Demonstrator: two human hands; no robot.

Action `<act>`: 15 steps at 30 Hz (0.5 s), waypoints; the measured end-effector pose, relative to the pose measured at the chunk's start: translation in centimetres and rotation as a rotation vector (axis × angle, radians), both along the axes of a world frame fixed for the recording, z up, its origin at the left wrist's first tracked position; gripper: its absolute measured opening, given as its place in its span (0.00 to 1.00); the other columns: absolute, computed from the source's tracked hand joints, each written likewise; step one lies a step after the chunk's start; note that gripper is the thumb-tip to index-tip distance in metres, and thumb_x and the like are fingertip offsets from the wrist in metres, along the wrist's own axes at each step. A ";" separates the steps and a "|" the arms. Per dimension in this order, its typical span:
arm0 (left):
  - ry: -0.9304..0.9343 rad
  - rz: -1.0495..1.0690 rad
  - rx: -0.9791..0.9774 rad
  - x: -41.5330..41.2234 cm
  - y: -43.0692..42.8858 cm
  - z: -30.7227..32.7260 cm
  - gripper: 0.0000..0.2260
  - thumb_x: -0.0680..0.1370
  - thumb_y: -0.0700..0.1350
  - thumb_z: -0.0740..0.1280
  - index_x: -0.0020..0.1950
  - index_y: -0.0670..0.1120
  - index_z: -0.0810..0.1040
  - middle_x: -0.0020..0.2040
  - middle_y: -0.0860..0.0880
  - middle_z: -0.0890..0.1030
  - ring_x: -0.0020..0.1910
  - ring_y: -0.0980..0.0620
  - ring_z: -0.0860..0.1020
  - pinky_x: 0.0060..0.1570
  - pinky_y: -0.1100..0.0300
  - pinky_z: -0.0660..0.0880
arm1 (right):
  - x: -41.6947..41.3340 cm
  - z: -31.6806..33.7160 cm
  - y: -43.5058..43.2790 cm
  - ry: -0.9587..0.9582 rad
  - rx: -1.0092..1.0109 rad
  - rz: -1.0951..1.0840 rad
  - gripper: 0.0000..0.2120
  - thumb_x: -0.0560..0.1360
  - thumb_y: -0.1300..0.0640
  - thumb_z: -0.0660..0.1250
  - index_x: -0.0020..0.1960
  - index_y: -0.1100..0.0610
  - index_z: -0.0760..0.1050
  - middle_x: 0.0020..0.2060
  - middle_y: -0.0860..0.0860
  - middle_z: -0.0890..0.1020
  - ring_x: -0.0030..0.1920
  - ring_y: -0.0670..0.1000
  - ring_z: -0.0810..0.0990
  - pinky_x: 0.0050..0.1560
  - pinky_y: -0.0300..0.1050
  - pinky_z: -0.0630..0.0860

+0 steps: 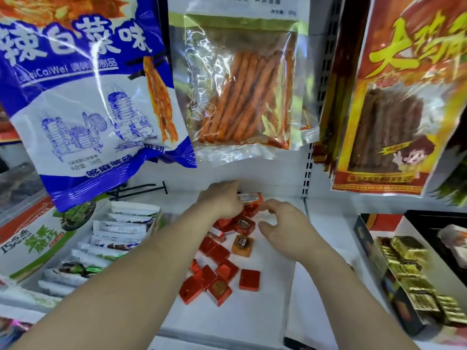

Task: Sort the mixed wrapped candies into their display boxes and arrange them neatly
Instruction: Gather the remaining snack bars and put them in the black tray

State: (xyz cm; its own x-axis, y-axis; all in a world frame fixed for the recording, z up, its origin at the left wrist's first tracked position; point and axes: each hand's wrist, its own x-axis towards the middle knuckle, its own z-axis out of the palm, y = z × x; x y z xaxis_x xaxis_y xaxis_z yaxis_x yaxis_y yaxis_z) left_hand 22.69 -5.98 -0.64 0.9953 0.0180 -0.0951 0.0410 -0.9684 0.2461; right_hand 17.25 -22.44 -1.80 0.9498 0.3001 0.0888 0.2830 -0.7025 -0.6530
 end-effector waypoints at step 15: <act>-0.229 -0.394 0.080 -5.3 -2.2 1.3 0.08 0.71 0.43 0.67 0.49 0.48 0.79 0.45 0.49 0.77 0.45 0.49 0.76 0.40 0.58 0.70 | 0.2 0.1 0.2 -0.117 -0.070 0.067 0.21 0.71 0.61 0.65 0.64 0.52 0.71 0.56 0.53 0.80 0.56 0.57 0.78 0.54 0.50 0.75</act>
State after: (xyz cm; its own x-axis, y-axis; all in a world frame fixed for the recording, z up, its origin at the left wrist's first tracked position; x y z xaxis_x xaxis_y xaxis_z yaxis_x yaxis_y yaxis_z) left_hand 17.34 -8.21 0.62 0.9229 -0.3678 0.1142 -0.3809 -0.9155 0.1293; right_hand 17.46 -22.23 -1.69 0.9119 0.3714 0.1746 0.4019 -0.7222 -0.5629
